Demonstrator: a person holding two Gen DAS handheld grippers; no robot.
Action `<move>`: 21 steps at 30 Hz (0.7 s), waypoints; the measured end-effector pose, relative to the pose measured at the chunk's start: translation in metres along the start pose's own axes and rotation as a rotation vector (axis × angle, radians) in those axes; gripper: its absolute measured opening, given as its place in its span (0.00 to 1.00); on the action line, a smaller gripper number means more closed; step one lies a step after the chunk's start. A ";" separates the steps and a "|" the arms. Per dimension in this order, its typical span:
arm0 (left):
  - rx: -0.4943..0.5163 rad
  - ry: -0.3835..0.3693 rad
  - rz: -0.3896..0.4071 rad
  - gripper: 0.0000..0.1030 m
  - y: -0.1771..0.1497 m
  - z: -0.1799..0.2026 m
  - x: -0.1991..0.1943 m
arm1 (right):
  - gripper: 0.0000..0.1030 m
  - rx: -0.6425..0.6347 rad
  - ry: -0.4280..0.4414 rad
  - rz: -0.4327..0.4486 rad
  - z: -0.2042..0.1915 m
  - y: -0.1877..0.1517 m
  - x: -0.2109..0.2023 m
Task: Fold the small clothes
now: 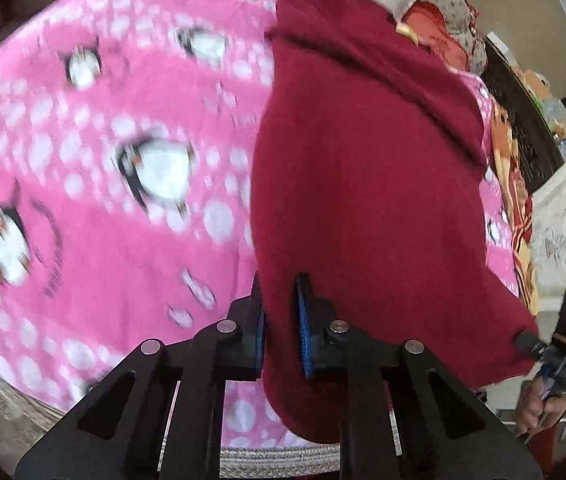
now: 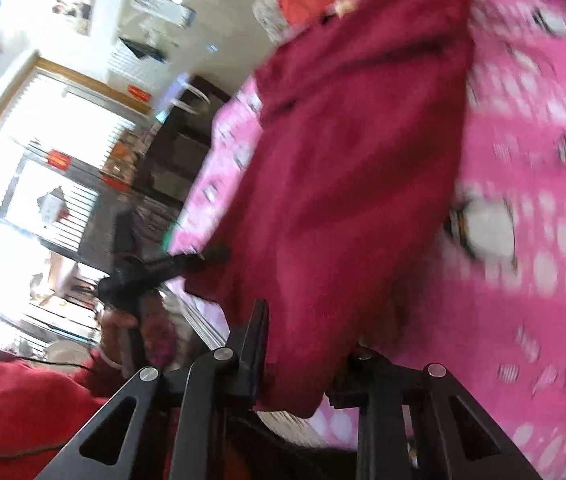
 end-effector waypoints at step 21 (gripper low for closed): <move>-0.143 -0.076 -0.133 0.64 -0.010 -0.005 -0.004 | 0.16 -0.064 -0.061 0.113 0.018 0.091 -0.020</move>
Point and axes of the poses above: each gripper's, at about its wrist camera, not at the fingertips, and x roughly the way its jaws point, z to its right, y to its top, the point moved 6 cm from there along x, roughly the way its jaws point, and after that the axes turned 3 degrees about -x, right-handed, at the moved point
